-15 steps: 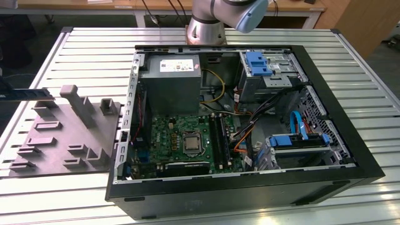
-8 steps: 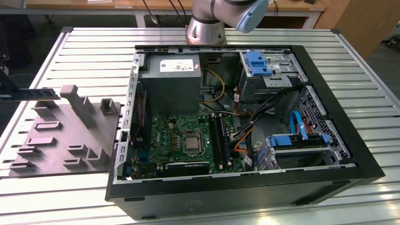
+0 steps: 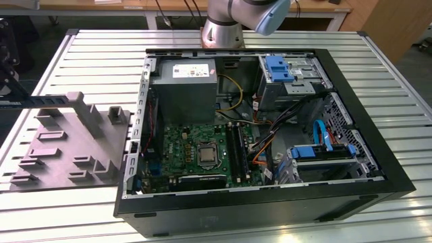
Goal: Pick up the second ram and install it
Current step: 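Pick up the second ram and move it above second insertion slot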
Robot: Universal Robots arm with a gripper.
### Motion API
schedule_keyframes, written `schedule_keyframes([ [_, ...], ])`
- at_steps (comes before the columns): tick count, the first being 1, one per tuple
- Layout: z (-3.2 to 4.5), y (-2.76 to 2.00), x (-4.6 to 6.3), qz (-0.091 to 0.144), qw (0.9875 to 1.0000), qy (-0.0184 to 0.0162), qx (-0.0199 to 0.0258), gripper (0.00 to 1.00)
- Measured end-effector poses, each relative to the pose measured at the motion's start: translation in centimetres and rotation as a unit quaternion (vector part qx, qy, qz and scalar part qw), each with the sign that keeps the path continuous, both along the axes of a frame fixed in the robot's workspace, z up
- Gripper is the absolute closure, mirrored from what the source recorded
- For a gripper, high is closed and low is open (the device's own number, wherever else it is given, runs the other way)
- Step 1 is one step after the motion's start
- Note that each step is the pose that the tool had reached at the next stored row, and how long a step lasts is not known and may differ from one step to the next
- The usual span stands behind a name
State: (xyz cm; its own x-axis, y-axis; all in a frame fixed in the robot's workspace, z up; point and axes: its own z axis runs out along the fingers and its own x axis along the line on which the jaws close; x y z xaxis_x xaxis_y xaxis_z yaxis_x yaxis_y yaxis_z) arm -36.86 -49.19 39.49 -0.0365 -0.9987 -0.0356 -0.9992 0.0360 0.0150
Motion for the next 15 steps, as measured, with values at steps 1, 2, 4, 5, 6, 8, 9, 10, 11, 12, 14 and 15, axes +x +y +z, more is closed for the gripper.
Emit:
schedule_keyframes([
  [1, 0.0, 0.0, 0.2, 0.0, 1.0, 0.0, 0.0, 0.89],
  [2, 0.0, 0.0, 0.3, 0.0, 1.0, 0.0, 0.0, 0.89],
  [4, 0.0, 0.0, 0.7, 0.0, 1.0, 0.0, 0.0, 0.89],
  [5, 0.0, 0.0, 0.8, 0.0, 1.0, 0.0, 0.0, 0.89],
  [6, 0.0, 0.0, 1.0, 0.0, 1.0, 0.0, 0.0, 0.89],
  [8, 0.0, 0.0, 1.4, 0.0, 1.0, 0.0, 0.0, 0.89],
  [9, 0.0, 0.0, 1.6, 0.0, 1.0, 0.0, 0.0, 0.89],
  [10, 0.0, 0.0, 1.8, 0.0, 1.0, 0.0, 0.0, 0.89],
  [11, 0.0, 0.0, 2.0, 0.0, 1.0, 0.0, 0.0, 0.89],
  [12, 0.0, 0.0, 2.2, 0.0, 1.0, 0.0, 0.0, 0.89],
  [14, 0.0, 0.0, 2.5, 0.0, 1.0, 0.0, 0.0, 0.89],
  [15, 0.0, 0.0, 2.7, 0.0, 1.0, 0.0, 0.0, 0.89],
])
